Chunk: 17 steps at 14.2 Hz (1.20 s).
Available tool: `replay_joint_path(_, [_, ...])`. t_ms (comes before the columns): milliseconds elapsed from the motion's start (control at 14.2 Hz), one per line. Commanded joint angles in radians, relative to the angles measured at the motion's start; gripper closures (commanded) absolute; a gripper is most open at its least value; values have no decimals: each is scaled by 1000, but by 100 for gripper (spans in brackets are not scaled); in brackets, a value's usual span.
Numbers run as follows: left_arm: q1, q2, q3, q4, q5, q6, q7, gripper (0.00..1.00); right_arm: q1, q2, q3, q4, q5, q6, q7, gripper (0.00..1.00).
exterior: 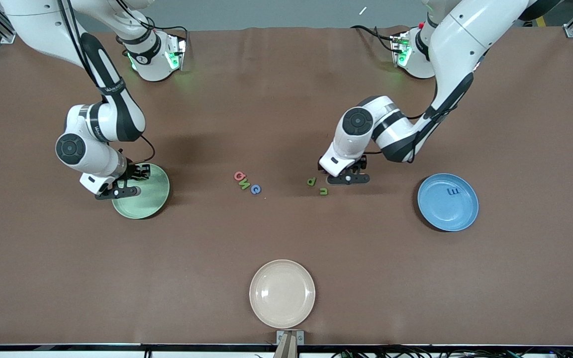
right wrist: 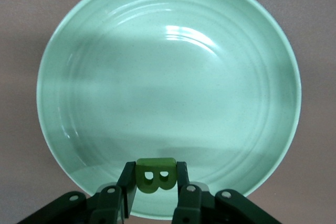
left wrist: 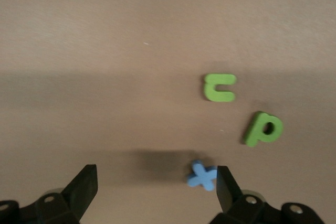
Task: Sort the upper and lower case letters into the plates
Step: 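Drop the B on the green plate while the left gripper grasps the x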
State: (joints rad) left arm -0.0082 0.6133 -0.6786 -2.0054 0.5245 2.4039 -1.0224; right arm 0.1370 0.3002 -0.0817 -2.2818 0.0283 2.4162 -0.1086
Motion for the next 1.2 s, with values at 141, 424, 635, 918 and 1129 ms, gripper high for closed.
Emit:
replay_joint_path(141, [-52,68,5,54,6,26,-28,0,-27,6,19,-28,1,33,-10,82])
replay_joint_path(424, [-76,91,14,66,11,40,-28,2,-27,28,19,-28,1,46,-8,68])
replay_joint_path(635, [-130,100,71,79,12,49,-28,12,-27,25,19,-25,1,32,-3,0])
replay_joint_path(918, [-147,100,83,80,12,49,-36,35,2,-16,31,51,25,-128,33,0])
replay_joint_path(1129, [-147,100,83,77,14,47,-36,49,73,-18,30,146,113,-247,169,0])
